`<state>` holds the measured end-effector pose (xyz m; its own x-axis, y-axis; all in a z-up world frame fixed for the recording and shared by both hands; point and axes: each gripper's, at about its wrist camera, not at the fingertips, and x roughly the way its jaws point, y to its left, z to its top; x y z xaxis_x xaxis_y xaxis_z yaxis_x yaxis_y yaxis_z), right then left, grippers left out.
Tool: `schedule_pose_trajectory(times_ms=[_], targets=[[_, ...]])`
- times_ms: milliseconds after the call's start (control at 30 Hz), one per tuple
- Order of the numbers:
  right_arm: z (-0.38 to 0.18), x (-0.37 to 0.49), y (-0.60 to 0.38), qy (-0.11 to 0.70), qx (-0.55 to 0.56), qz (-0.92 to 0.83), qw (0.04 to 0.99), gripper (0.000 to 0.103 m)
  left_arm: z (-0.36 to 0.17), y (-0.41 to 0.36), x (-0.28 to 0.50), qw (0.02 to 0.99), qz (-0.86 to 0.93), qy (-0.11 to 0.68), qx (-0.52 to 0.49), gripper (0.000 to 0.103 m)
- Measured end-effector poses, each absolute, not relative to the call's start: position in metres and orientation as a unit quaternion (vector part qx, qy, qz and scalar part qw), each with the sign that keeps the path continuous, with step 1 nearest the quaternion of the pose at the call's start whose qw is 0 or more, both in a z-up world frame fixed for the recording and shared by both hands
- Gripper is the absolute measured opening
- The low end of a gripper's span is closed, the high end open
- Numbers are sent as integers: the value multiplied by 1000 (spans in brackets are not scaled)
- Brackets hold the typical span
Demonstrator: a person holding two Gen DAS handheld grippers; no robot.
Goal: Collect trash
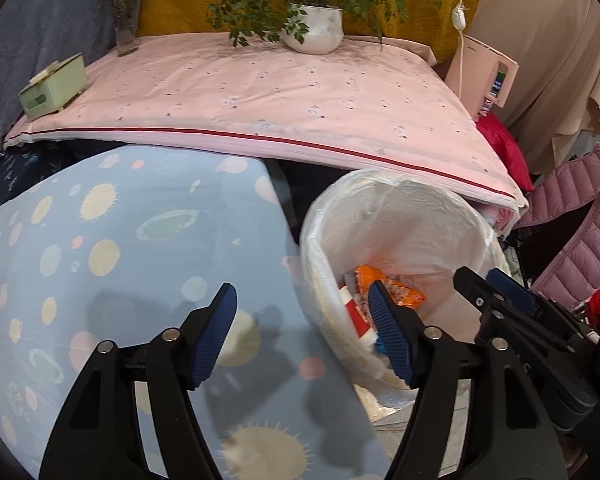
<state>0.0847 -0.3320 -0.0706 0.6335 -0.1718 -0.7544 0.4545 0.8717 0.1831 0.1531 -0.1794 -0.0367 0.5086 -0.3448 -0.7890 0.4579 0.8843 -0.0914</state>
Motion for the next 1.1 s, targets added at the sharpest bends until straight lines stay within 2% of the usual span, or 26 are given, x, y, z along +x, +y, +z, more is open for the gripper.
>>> schedule_pose_trajectory(times_ms=[367, 500, 833, 1100], targets=[[-64, 74, -300, 401, 132, -172, 890, 61, -42, -148, 143, 878, -193, 431, 78, 72], [-64, 69, -293, 402, 130, -174, 889, 67, -43, -137, 137, 886, -176, 420, 84, 82], [-64, 58, -277, 410, 106, -174, 889, 83, -50, -117, 126, 889, -159, 421, 87, 88], [-68, 50, -272, 414, 104, -172, 888, 86, -51, -107, 118, 892, -147, 420, 82, 91]])
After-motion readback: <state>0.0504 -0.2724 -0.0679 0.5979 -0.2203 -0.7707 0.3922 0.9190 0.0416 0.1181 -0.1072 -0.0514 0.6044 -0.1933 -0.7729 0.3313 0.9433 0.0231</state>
